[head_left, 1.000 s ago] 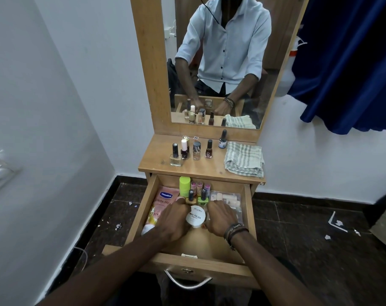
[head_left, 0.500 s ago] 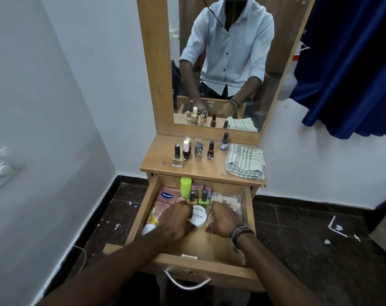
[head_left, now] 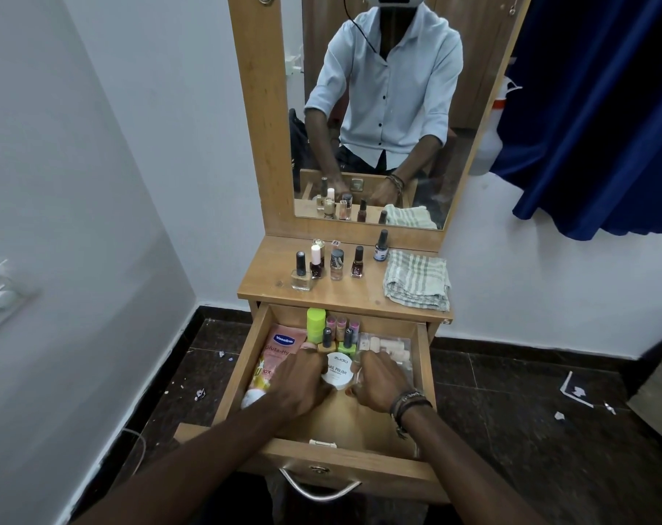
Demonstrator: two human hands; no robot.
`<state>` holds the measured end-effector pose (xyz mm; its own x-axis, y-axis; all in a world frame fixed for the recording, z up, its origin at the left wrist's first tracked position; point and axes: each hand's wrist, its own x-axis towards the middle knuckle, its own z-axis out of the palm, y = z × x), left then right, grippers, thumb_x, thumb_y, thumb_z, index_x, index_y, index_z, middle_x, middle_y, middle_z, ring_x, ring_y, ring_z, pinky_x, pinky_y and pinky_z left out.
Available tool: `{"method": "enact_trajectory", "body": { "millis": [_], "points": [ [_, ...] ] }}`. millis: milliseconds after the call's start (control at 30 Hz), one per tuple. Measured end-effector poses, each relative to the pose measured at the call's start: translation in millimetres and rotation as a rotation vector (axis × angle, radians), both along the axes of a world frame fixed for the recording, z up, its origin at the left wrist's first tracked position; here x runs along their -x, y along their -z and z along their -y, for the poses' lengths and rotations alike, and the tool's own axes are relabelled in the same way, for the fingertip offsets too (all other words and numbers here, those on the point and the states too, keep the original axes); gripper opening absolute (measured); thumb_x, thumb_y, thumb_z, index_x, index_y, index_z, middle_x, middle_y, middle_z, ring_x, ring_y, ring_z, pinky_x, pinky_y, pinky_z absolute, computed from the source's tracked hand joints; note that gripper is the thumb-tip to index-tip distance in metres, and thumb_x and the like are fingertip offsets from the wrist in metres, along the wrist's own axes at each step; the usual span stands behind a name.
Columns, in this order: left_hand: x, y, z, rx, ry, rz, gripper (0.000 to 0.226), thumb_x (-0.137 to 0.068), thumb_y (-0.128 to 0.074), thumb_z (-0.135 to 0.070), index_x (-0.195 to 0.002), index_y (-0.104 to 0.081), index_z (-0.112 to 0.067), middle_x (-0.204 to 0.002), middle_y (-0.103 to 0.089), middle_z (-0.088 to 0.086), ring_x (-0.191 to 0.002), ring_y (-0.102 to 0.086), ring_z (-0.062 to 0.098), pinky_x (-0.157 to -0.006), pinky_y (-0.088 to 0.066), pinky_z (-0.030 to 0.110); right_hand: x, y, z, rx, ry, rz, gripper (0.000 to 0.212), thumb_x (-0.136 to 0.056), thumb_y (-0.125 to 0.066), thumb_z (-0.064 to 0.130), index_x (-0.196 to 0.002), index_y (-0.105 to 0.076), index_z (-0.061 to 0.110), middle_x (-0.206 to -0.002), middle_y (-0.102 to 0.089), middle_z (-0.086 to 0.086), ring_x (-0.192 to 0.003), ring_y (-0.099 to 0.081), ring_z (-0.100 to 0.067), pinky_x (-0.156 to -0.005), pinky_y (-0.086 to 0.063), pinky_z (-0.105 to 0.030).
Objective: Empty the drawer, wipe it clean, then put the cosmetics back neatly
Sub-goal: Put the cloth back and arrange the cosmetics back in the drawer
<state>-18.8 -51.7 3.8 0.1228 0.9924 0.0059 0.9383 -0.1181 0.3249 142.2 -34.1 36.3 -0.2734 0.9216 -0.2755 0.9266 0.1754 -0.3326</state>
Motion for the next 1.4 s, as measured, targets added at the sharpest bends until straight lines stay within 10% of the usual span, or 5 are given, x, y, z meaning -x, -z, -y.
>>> {"method": "enact_trajectory", "body": {
  "millis": [333,533,800,967,1400],
  "points": [
    [14.1,-21.0,0.0,-0.176,0.021,0.187,0.033,-0.078,-0.066,-0.053,-0.081,-0.068,-0.02,-0.077,-0.067,-0.008,-0.067,-0.058,0.005,-0.057,-0.046,0.025,-4.5,-19.6,-7.9,-0.11,0.027,-0.152,0.019,-0.089,-0.07,0.034,-0.086,-0.066,0.016,-0.084,-0.067,0.0,-0.081,-0.063,-0.016,-0.07,-0.051,-0.031],
    [32.1,-65.4,-9.9,-0.655,-0.131,0.535,0.017,-0.082,-0.063,-0.018,-0.068,-0.056,-0.012,-0.06,-0.055,-0.005,-0.053,-0.051,0.01,-0.048,-0.043,0.03,-1.8,-67.4,-30.4,-0.319,0.123,-0.389,0.03,-0.095,-0.062,0.023,-0.066,-0.057,0.017,-0.056,-0.049,0.008,-0.049,-0.043,-0.003,-0.051,-0.03,-0.012],
    [34.8,-88.7,-52.3,-0.444,-0.404,0.582,0.057,-0.081,-0.076,-0.025,-0.13,-0.053,-0.006,-0.119,-0.062,0.005,-0.096,-0.059,0.016,-0.076,-0.046,0.028,25.6,-105.1,-61.6,-0.497,0.213,-0.476,0.013,-0.09,-0.063,0.018,-0.078,-0.061,0.018,-0.073,-0.065,0.001,-0.071,-0.062,-0.019,-0.063,-0.051,-0.028],
    [33.0,-86.7,-67.1,-0.399,-0.414,0.544,0.05,-0.084,-0.074,-0.026,-0.127,-0.058,-0.006,-0.121,-0.065,0.01,-0.103,-0.062,0.023,-0.086,-0.054,0.04,39.3,-116.7,-80.9,-0.482,0.121,-0.297,0.018,-0.092,-0.06,0.019,-0.108,-0.064,0.009,-0.089,-0.067,-0.005,-0.089,-0.059,-0.025,-0.071,-0.05,-0.032],
    [38.0,-84.6,-59.8,-0.46,-0.38,0.601,0.027,-0.088,-0.069,-0.02,-0.113,-0.07,-0.009,-0.106,-0.073,0.004,-0.092,-0.067,0.018,-0.08,-0.056,0.038,60.8,-86.7,-98.7,-0.473,0.152,-0.152,0.021,-0.087,-0.069,0.027,-0.097,-0.061,0.011,-0.1,-0.066,-0.012,-0.092,-0.065,-0.034,-0.067,-0.047,-0.034]
  ]
}}
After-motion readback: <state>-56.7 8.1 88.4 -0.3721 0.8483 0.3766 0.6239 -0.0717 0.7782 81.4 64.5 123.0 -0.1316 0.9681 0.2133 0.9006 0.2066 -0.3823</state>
